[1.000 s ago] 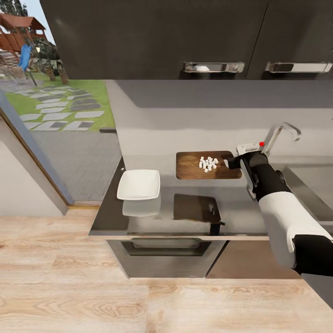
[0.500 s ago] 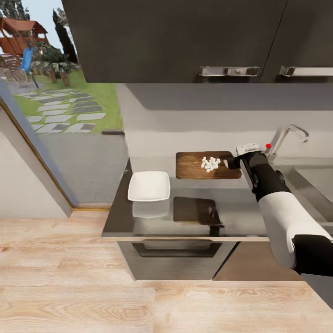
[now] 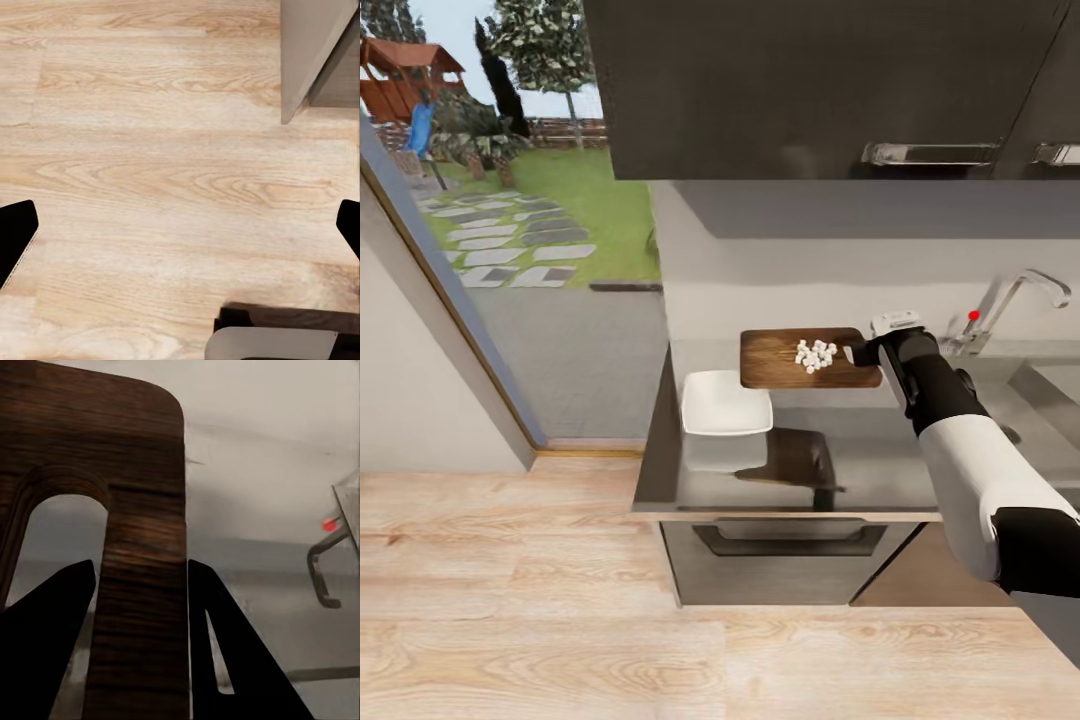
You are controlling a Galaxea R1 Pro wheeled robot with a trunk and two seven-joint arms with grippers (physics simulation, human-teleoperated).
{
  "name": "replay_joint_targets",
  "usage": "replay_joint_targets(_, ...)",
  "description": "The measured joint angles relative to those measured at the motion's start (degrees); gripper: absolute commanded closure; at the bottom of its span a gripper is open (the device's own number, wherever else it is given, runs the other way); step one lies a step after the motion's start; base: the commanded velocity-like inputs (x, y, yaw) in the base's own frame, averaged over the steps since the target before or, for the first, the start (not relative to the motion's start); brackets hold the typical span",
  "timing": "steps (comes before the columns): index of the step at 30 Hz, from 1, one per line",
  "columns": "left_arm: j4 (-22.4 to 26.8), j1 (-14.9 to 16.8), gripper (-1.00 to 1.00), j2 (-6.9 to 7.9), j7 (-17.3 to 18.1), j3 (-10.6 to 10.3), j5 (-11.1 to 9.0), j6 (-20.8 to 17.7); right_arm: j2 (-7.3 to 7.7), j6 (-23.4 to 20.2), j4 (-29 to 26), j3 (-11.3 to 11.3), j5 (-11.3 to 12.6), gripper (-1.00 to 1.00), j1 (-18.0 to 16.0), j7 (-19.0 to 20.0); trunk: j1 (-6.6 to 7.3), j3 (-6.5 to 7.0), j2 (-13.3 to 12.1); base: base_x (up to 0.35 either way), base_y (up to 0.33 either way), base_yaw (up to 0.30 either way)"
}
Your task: In the kitchen, take the Vidalia onion out of the sink, dice it on the chopping board with the paring knife, put the diced onion into the bowl on the countertop, then place both the paring knife and the chopping board into the sink.
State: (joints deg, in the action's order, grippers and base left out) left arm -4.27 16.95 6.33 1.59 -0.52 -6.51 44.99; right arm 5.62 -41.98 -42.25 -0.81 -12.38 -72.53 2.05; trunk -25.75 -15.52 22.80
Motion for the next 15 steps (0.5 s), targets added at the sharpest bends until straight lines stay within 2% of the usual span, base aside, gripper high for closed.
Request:
replay_joint_targets(4,0.01,-0.01,-1.0,0.0,0.0,0.0,0.02,0.0,0.08,0.0,0.16,-0.01,0.37,1.0,-0.01,0.01,0.01,0.0,0.01,0.0,0.212,0.0)
replay_joint_targets(15,0.01,-0.01,-1.0,0.0,0.0,0.0,0.01,0.03,0.16,-0.01,0.38,0.01,-1.04,1.0,-0.02,-0.02,0.0,0.0,0.01,0.0,0.01,0.0)
